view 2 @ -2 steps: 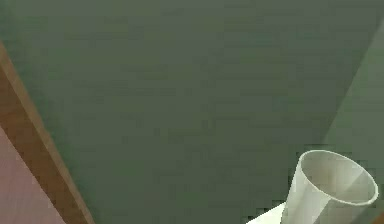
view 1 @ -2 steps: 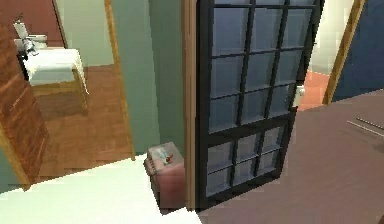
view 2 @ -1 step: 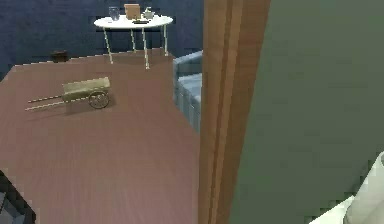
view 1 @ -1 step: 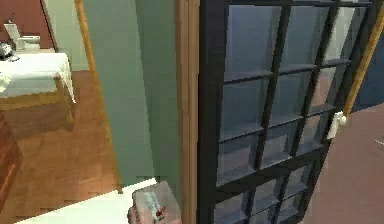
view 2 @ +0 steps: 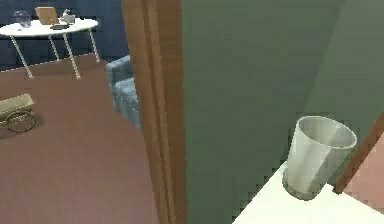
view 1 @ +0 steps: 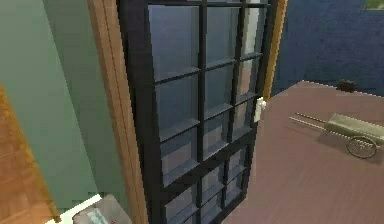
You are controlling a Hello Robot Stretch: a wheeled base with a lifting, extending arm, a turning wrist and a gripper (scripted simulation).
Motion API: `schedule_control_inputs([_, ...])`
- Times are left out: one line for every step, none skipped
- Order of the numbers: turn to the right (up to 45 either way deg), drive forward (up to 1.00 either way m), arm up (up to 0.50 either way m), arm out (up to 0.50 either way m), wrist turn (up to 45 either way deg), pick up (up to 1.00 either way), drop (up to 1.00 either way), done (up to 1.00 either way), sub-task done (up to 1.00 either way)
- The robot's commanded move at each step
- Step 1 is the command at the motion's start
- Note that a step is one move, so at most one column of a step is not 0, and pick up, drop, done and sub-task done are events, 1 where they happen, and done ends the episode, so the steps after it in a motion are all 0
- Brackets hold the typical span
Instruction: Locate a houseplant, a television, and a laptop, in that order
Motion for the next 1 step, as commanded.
schedule_control_inputs([0.0,0.2,0.0,0.0,0.0,0.0,0.0,0.0,0.0])
